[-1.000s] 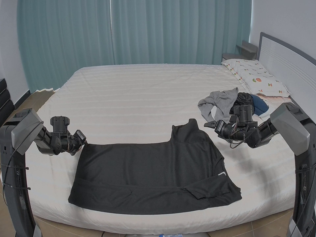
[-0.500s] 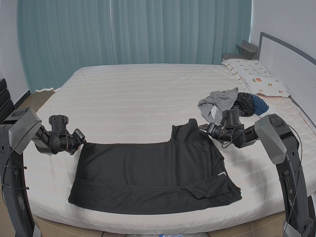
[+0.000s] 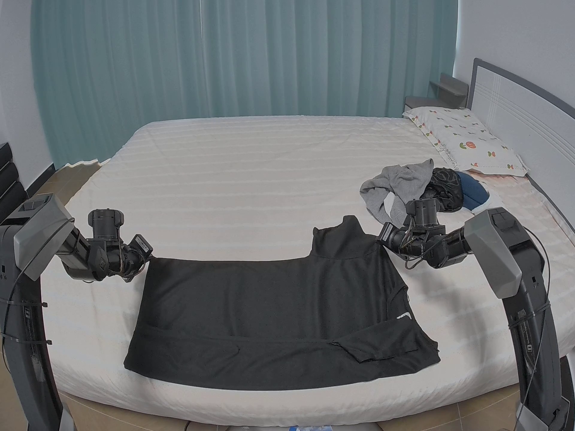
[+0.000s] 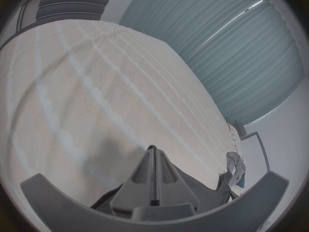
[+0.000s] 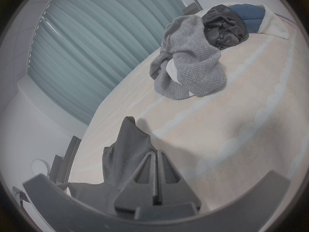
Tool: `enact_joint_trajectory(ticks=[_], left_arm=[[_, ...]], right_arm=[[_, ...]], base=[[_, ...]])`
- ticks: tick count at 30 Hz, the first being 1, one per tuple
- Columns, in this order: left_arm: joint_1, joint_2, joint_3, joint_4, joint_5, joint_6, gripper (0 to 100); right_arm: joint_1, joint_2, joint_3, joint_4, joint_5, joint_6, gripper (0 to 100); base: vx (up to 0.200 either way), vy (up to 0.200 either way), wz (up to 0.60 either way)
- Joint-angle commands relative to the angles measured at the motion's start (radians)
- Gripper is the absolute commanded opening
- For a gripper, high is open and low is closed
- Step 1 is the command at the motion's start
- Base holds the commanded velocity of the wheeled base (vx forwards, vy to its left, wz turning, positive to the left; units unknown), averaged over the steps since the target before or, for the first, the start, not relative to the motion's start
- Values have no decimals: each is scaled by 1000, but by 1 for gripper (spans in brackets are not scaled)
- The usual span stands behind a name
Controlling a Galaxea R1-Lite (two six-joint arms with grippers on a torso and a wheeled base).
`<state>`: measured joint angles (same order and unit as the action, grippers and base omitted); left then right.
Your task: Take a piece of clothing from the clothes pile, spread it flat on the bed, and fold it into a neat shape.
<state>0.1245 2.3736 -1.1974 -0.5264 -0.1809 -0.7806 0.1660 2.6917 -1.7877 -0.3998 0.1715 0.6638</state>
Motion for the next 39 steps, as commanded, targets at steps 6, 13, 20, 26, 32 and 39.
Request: enact_joint_trajectory(ticks=[6,13,20,26,32,39], left_arm=[[12,-62,24,-1,3,-11,0],[24,-83,29,-1,1,-29,0],[26,-85,29,-1,1,-29,0],[27,-86,29,0,1,-29,0],[29,-88,36,-1,1,-29,0],[32,-102,44,-1,0,-29,0]], right_arm=[[-6,-122,177,-128,0,10,0],[-3,-153,277,-277,-23,16,0],[-13,-170,310,-356,-24,59,0],[-9,-171,381,-366,-20,5,0],[-13,-179,392,-366,-13,3,0],[-11,-207,435,-369,23,7,0]], base=[[0,0,0],[0,0,0],[0,0,0],[0,0,0],[0,0,0],[0,0,0]])
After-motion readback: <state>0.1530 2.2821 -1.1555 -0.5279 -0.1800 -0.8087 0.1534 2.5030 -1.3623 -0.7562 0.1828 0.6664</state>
